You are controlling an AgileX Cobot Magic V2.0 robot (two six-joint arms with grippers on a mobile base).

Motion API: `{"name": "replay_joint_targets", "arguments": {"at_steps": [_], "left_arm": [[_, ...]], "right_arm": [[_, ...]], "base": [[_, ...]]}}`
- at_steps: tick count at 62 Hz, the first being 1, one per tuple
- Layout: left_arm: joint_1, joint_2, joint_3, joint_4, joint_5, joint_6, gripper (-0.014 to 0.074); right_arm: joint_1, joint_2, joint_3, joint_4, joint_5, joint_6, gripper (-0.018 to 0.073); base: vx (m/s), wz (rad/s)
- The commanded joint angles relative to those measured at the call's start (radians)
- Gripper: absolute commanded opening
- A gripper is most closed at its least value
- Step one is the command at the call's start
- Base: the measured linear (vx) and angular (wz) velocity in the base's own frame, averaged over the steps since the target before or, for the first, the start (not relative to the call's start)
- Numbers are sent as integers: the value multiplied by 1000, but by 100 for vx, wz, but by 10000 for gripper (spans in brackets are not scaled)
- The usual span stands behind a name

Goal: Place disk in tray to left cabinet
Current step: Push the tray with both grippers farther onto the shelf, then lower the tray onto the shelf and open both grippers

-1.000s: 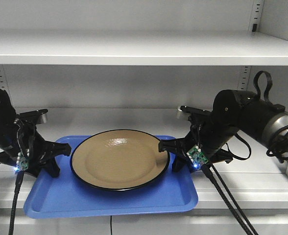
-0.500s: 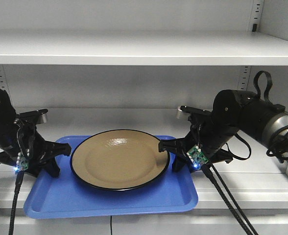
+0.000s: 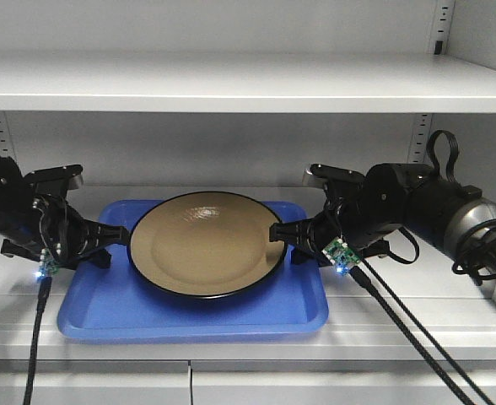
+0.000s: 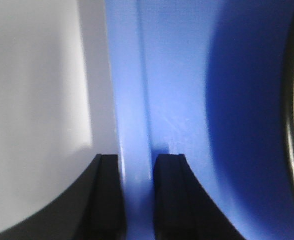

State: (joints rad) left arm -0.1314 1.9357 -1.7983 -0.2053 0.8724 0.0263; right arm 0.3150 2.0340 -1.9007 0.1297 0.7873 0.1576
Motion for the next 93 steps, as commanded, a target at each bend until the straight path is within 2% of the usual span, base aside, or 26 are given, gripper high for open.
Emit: {"name": "replay_joint_targets", "arguments": {"at_steps": [1,7,15,24,28,35,41,49,54,61,65,72,80,86,93], "left_arm": [[-3,-43,-38,-8,-108,9,29],[-3,-37,-38,-7,-130,13,74],[-3,-37,-38,-7,-184,29,170],[-3,-37,-38,-4,-211,40,299],[-3,-37,-38,22,-223,40,350],[-3,-37,-38,71,-233,39,416],[-3,-42,-38,75,-213,39,434],[-3,-70,-38,74,-151,39,407],[-3,-91,-38,74,-106,39,342],[-3,-129,-38,74,-54,39,154],[-3,-154,-38,73,-12,39,5],[-4,-190,-24,62,29,38,-8],[-4,-252,77,54,1,39,-8],[-5,-335,228,53,-60,45,-7],[-5,-467,448,21,-166,98,-6]], "right_arm": [[-6,-63,-30,-36,-147,-37,29],[-6,-62,-30,-51,-173,-97,78],[-6,-62,-30,-52,-198,-172,191],[-6,-62,-30,-56,-202,-179,351],[-6,-62,-30,-79,-204,-179,419],[-6,-63,-30,-139,-202,-179,481],[-6,-67,-30,-184,-196,-175,491],[-6,-83,-30,-183,-156,-152,448],[-6,-105,-30,-184,-95,-116,341],[-5,-134,-30,-202,-9,-86,125],[-5,-152,-29,-202,40,-75,-15],[-5,-190,9,-202,67,-27,-11],[7,-278,149,-204,4,25,-8],[33,-366,314,-206,-90,25,-6],[72,-496,517,-209,-242,44,-5]], "base": [[0,0],[0,0],[0,0],[0,0],[0,0],[0,0],[0,0],[0,0],[0,0],[0,0],[0,0],[0,1],[0,1],[0,0],[0,0]]}}
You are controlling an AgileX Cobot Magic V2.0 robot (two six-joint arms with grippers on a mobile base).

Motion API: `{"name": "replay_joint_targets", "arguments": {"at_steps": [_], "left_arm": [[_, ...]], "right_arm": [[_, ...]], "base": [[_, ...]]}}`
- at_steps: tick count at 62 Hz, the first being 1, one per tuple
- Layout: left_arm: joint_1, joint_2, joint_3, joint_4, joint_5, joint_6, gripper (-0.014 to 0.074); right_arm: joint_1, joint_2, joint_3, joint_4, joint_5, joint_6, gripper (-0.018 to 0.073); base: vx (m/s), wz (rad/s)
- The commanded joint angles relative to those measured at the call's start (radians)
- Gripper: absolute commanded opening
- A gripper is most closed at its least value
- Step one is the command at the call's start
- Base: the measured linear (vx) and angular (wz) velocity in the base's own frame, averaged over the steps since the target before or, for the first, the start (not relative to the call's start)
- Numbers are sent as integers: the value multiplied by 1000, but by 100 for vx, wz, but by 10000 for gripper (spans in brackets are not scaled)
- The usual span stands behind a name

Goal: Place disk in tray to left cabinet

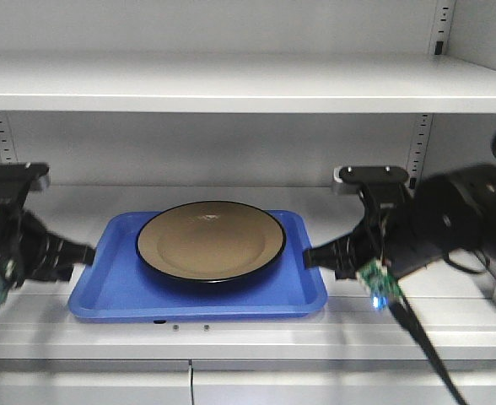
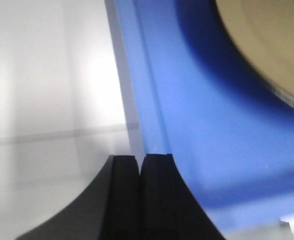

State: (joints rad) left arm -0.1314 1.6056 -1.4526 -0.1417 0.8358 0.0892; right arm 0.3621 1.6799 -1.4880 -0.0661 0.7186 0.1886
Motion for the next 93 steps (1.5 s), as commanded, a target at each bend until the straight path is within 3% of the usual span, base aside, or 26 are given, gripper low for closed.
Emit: {"name": "replay_joint_targets", "arguments": {"at_steps": [1,15,26,37,47,86,93], "left_arm": [[-5,-166,147,-56,-154,50,-6],[-5,-510,599,-170,-423,197,-6],[-5,-781,873,-195,-549,205,-6],[-5,-974,1041,-205,-657,206,-6],[-5,-1056,1083,-210,-692,206,-6],[-5,-1052,1083,-210,-679,207,-6],[-3,-1072,1115,-137,-759,241,-6]], "right_arm": [[29,-159,147,-14,-195,14,-5],[71,-450,592,-9,-521,43,-4],[67,-621,840,-11,-647,39,-4],[67,-712,997,-13,-811,31,-4],[67,-718,1046,-7,-857,38,-4],[67,-718,1062,-8,-834,38,-4],[67,-718,1062,-8,-834,38,-4]], "base": [[0,0],[0,0],[0,0],[0,0],[0,0],[0,0],[0,0]]}}
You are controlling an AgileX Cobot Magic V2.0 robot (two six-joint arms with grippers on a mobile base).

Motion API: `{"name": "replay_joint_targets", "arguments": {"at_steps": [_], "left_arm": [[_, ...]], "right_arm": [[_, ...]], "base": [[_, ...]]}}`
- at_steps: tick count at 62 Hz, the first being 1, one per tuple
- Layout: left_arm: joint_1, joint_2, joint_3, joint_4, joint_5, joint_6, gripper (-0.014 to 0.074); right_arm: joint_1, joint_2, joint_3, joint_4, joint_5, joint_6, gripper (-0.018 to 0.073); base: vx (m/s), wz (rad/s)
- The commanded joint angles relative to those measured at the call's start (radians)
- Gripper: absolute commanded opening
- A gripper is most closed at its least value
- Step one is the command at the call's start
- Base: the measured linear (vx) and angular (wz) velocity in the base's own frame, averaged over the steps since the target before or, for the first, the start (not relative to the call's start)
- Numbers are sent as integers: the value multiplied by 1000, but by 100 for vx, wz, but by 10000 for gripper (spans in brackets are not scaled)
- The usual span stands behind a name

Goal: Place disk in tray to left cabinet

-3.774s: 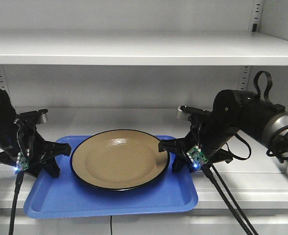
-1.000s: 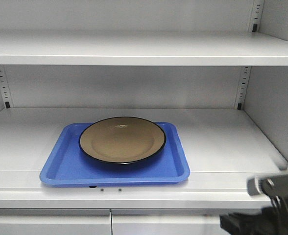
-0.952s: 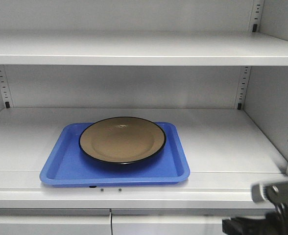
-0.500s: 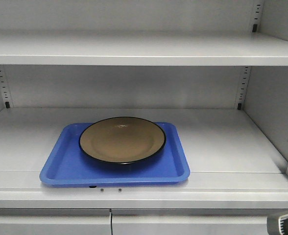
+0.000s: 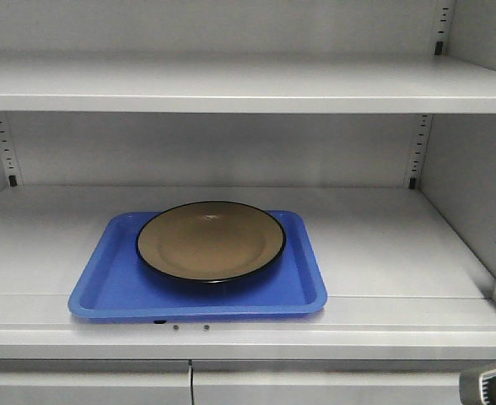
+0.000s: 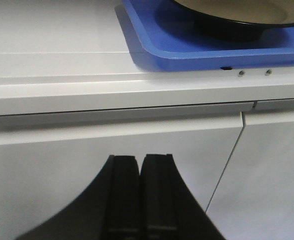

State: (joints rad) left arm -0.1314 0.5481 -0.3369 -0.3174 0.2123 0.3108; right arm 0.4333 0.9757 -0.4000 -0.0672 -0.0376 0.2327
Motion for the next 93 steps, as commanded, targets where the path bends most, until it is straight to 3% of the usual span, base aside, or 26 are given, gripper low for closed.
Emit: {"name": "replay_joint_targets", "arguments": {"at_steps": [1,14,23,31,76,85,93], "left_arm": [[-3,-24,7,51,-148,19,-6],[32,-301,237,205,-377,-24,-6],[65,-484,386,233,-370,-62,-6],[75,-583,384,239,-251,-64,-6],[75,-575,384,235,-218,-64,-6],[75,-575,384,235,-218,-64,-6],[75,-575,384,235,-218,-64,-6]], "right_arm": [[-4,-14,-26,-7,-77,-6,-4],[-4,-14,-26,-7,-77,-6,-4],[-4,-14,-26,-7,-77,-6,-4],[-4,-14,-26,-7,-77,-6,-4],[-4,-17,-26,-7,-73,-6,-4],[-4,-186,-21,-72,73,-90,-4],[-18,-427,79,-17,147,-199,-4]], "base": [[0,0],[0,0],[0,0],[0,0],[0,0],[0,0],[0,0]]}}
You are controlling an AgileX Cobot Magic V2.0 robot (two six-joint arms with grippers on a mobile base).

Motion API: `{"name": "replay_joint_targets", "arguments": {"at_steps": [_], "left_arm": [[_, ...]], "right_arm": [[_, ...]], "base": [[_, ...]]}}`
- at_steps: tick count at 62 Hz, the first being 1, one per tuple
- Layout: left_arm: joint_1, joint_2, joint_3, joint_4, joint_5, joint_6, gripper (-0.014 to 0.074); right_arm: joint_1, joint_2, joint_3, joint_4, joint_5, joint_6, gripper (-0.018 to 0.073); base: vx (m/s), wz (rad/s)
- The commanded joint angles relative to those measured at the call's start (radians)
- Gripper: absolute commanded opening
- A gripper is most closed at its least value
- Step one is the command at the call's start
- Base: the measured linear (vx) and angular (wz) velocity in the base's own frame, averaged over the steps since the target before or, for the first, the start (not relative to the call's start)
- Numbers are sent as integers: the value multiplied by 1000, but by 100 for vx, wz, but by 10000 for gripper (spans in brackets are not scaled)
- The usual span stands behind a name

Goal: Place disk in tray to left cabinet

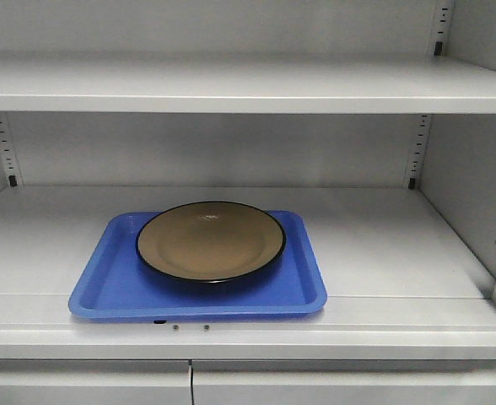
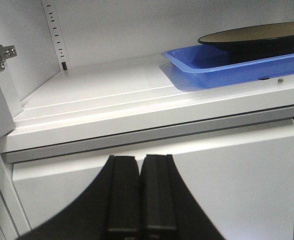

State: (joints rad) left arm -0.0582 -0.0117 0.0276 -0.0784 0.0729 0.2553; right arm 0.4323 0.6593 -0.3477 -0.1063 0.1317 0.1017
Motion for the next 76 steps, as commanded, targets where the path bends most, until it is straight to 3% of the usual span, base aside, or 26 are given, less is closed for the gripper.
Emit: {"name": "replay_joint_targets", "arguments": {"at_steps": [1,8,14,19,23,76], "left_arm": [[2,-15,20,-4,-78,-8,-6],[2,-15,20,-4,-78,-8,-6],[2,-15,20,-4,-78,-8,-6],[2,-15,20,-4,-78,-8,-6],[2,-15,20,-4,-78,-8,-6],[2,-15,20,-4,-73,-8,-6]], "right_arm": [[-28,-149,51,33,-23,-78,-4],[-152,-352,184,106,-24,-89,-4],[-282,-511,277,106,-33,-88,-4],[-326,-614,340,79,-41,-88,-4],[-332,-690,382,58,-43,-88,-4],[-327,-678,398,62,-94,-111,-4]], "base": [[0,0],[0,0],[0,0],[0,0],[0,0],[0,0]]}}
